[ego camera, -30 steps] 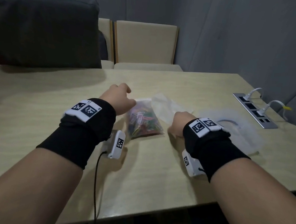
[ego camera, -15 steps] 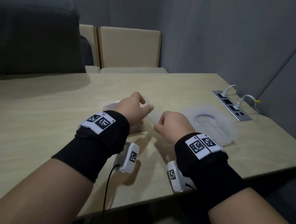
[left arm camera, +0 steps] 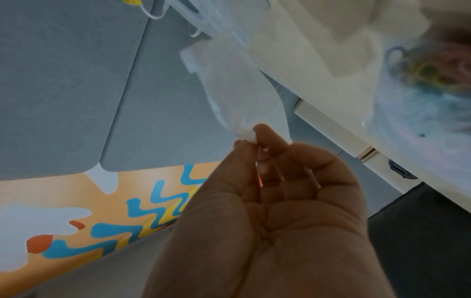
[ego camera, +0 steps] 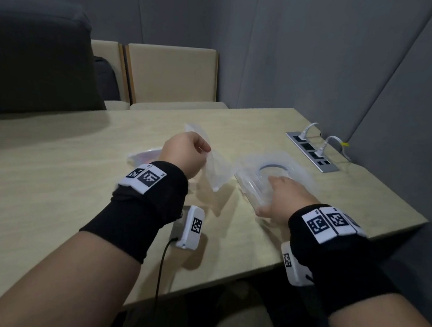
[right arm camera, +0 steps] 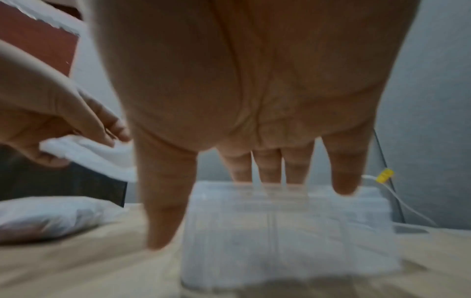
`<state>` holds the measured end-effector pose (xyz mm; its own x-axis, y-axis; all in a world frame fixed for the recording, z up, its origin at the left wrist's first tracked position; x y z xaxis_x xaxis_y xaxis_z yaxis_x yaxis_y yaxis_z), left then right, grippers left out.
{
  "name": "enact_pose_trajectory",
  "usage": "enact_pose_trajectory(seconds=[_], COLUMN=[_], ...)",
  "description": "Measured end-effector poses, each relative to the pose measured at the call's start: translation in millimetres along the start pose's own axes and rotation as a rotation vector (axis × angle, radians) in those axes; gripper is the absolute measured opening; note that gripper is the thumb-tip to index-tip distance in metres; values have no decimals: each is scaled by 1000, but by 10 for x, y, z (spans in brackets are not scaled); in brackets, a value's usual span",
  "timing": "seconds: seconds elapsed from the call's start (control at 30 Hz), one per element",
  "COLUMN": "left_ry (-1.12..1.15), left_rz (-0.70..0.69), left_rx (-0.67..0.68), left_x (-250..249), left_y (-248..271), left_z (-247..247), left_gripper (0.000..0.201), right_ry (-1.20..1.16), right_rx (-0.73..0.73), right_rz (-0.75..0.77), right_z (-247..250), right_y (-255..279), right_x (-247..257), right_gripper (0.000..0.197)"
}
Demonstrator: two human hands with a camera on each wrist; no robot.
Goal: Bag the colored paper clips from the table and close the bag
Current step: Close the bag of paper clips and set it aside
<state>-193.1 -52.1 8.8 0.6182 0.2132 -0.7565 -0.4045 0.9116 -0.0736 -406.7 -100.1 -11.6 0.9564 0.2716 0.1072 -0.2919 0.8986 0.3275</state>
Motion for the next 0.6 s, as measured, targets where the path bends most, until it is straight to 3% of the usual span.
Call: enact_pose_trajectory(seconds=[0.13,0.27,0.37,0.47,0.6], left_ry=[25,67,88,142,212], left_rz=[-52,-90,-97,-132,-183], left_rx=[-51,-154,-200,-184,-60], left_x=[-78,-141,-158,-212,-304], left_y=[-33,-35,-31,-15,-37], left_z=[14,26,22,-24,-214], left_gripper=[25,21,22,20,18], right_ry=[-29,-207,-315,-555,-910], right_rx=[-56,-75,-115,-202,-392], right_rz=[19,10,57,132,136], right_z=[-25,-7,42,136,256], right_y=[-8,22,75,149,213], right_x=[-104,-157,-198,-228,-294], right_gripper=[79,88,82,71,52])
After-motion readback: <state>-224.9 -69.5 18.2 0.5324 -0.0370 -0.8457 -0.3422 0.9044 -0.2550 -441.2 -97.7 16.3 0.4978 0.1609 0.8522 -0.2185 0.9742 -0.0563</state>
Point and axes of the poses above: each hand's wrist, its own y-axis away from the middle knuckle, its own z-axis out of the back of the hand, x = y × z, the point moved 2 cm from there along -y, towards the middle knuckle, and after that the axes turned 7 degrees about x, right-handed, at the moved point
